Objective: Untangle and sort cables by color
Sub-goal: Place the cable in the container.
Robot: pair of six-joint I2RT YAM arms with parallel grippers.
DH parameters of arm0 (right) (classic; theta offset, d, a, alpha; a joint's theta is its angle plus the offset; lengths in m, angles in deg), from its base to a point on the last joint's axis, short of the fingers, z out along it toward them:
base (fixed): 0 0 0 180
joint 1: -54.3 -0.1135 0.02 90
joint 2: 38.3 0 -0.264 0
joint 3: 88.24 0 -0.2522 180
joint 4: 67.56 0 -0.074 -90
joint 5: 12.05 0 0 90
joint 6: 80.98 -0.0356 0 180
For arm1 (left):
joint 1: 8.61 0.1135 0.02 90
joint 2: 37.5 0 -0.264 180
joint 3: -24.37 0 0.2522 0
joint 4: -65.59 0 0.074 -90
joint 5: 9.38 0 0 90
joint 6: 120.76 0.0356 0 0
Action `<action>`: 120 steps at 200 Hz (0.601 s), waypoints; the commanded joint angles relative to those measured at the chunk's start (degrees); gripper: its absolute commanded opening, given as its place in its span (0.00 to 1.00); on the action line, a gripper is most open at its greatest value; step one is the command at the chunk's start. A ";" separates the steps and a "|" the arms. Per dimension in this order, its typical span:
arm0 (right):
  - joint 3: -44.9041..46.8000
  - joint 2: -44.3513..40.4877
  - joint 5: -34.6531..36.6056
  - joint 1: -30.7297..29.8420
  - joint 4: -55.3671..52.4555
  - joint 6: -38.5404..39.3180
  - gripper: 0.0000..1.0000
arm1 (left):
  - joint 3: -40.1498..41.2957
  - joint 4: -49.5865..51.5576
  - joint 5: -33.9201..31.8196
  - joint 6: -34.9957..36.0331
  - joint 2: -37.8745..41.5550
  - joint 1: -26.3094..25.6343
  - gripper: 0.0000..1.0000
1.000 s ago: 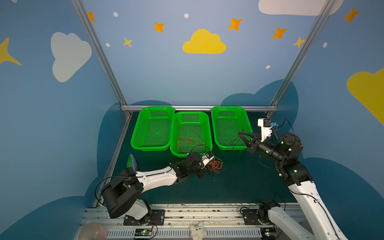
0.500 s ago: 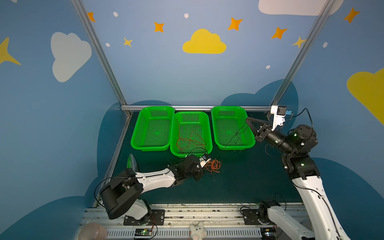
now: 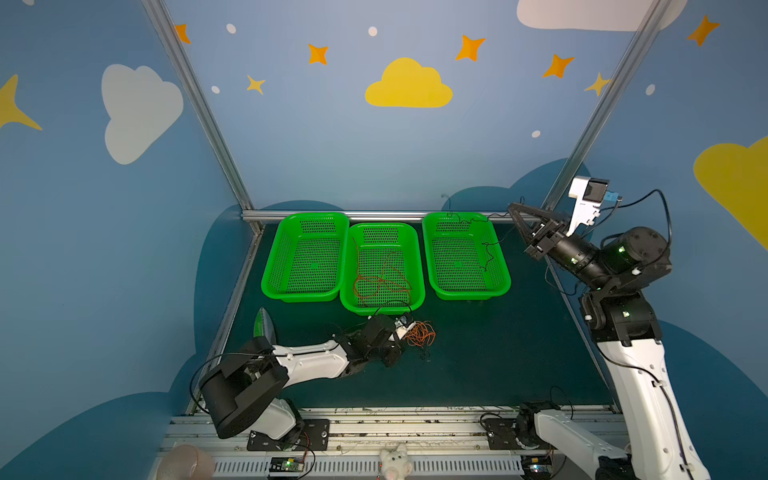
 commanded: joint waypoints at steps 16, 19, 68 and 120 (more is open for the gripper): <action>-1.10 2.86 0.61 0.50 -3.62 3.78 0.00 | -0.38 -0.80 2.12 1.53 1.69 0.18 0.03; -1.01 3.11 0.68 0.56 -3.64 3.90 0.00 | -0.49 -0.80 2.22 1.69 1.87 0.18 0.03; -0.56 7.52 2.50 1.21 -6.75 8.94 0.00 | -2.32 0.43 5.66 5.26 4.29 -0.23 0.03; 2.48 14.98 6.74 1.92 -7.84 15.92 0.00 | -3.72 1.12 8.20 7.04 5.41 -0.67 0.03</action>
